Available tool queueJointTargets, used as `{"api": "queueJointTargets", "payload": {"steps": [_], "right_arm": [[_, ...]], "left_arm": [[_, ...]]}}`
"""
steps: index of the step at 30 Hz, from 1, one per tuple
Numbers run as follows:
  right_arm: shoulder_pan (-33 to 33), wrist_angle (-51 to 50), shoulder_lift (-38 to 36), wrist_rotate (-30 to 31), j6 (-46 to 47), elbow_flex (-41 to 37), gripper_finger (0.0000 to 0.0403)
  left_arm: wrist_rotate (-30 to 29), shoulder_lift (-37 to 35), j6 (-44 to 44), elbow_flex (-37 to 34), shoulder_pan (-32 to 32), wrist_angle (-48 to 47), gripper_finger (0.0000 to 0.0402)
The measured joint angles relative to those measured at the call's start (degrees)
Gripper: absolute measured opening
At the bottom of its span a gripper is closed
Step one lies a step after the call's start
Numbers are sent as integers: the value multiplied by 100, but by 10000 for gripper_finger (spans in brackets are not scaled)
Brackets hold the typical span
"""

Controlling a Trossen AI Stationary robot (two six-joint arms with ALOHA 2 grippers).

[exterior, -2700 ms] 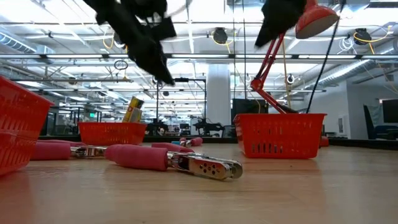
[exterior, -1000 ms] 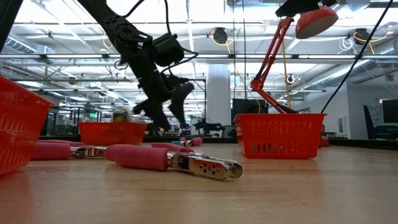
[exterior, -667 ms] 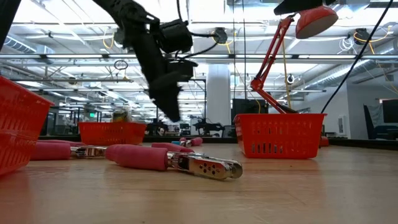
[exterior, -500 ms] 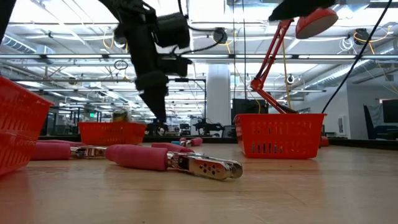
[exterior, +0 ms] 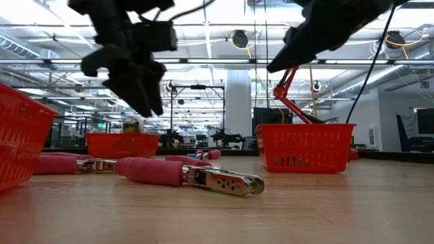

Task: Pick & Place School Supplies
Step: Put the pink hole puncher into the bottom red basket

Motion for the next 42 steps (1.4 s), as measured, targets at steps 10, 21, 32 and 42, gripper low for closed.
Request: {"api": "queueJointTargets", "payload": {"steps": [10, 21, 32, 42], "right_arm": [[-769, -57, 740, -770, -834, 914, 180], [-1371, -1131, 1517, -264, -1850, 2007, 175], [-1664, -1174, 1456, -599, -1823, 2018, 176], [-1401, -1354, 1461, -584, -1590, 2018, 172]], "left_arm": [[-290, -1286, -289, -1061, -400, 754, 248], [400, -1472, -963, -1906, -432, 810, 248], [1001, -1345, -1189, -1947, -762, 600, 248], [1261, -1230, -1670, -1947, -920, 331, 248]]}}
